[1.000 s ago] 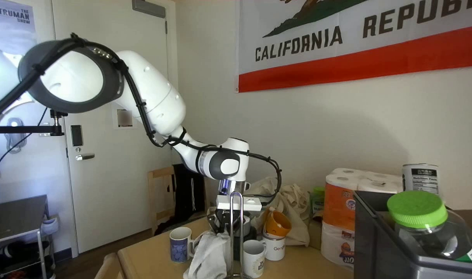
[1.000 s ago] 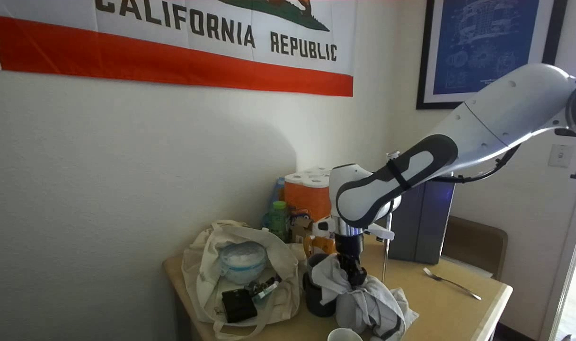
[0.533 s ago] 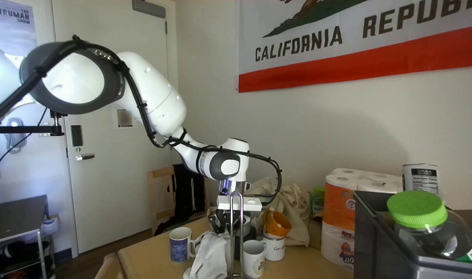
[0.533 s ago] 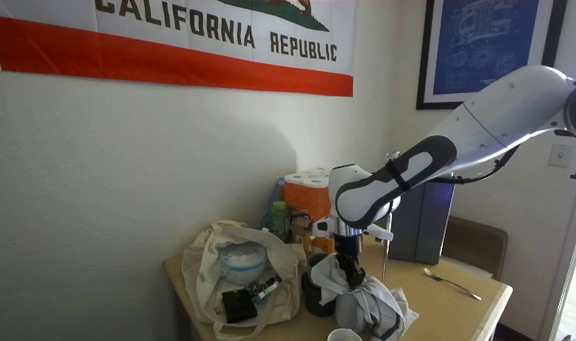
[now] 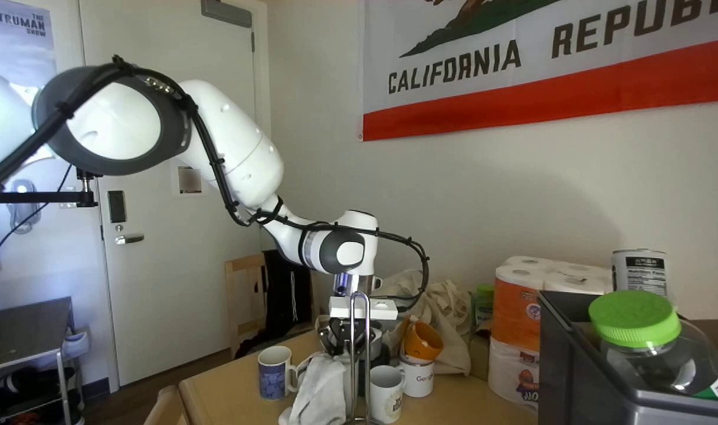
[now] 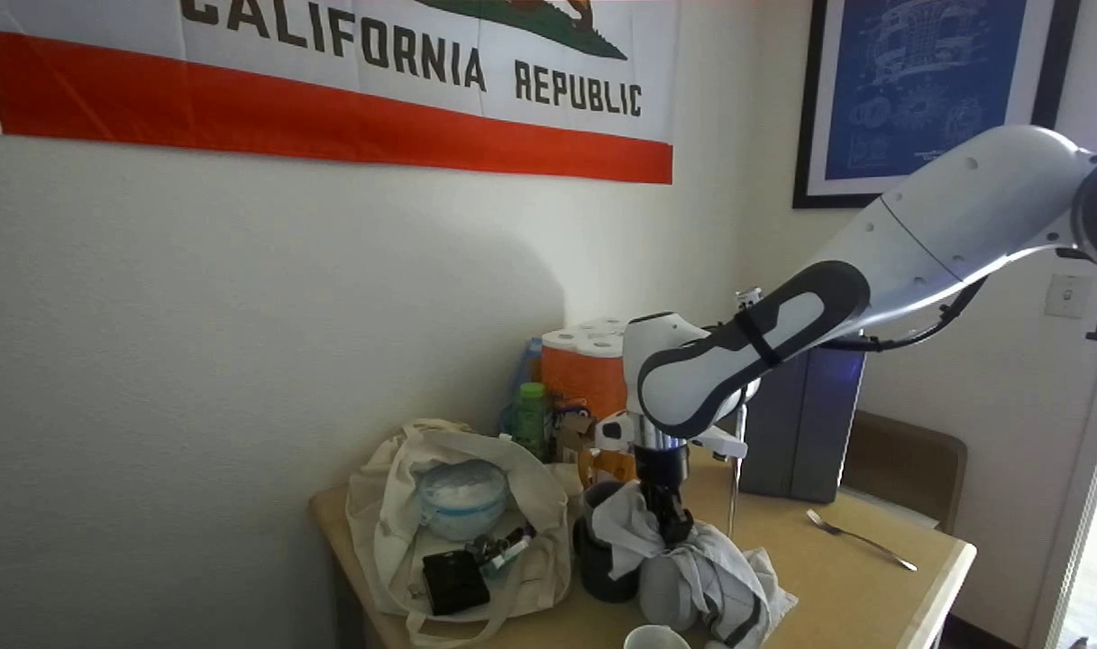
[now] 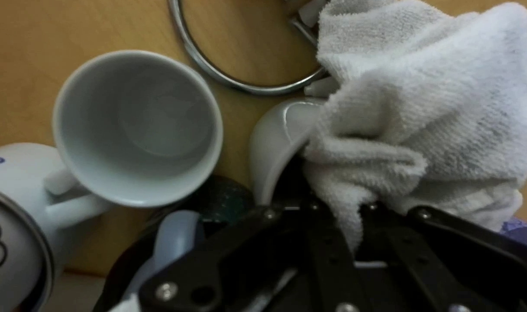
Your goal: Use the towel to wipe the inside of the light gray mug
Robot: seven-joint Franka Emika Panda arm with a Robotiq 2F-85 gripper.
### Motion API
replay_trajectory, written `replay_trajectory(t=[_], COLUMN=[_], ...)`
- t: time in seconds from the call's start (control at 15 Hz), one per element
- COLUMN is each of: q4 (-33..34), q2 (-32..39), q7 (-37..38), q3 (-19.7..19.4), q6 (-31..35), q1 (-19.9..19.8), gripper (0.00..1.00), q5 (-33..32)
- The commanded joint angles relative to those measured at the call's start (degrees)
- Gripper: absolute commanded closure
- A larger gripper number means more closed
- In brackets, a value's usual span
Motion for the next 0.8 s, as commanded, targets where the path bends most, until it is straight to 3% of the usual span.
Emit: replay_trajectory(t=[0.0,0.33,0.73], q4=[0.70,1.07,2.71], q2=[0.84,0.10,-2.41], q7=[-2.01,-0.65,-3.70], q3=[1.95,0.97,2.48], q6=[-1.17,-2.03,-3.47], q1=[-1.70,-1.47,-3.47], gripper=[0.97,0.97,0.97], q5=[2.02,1.09,4.00])
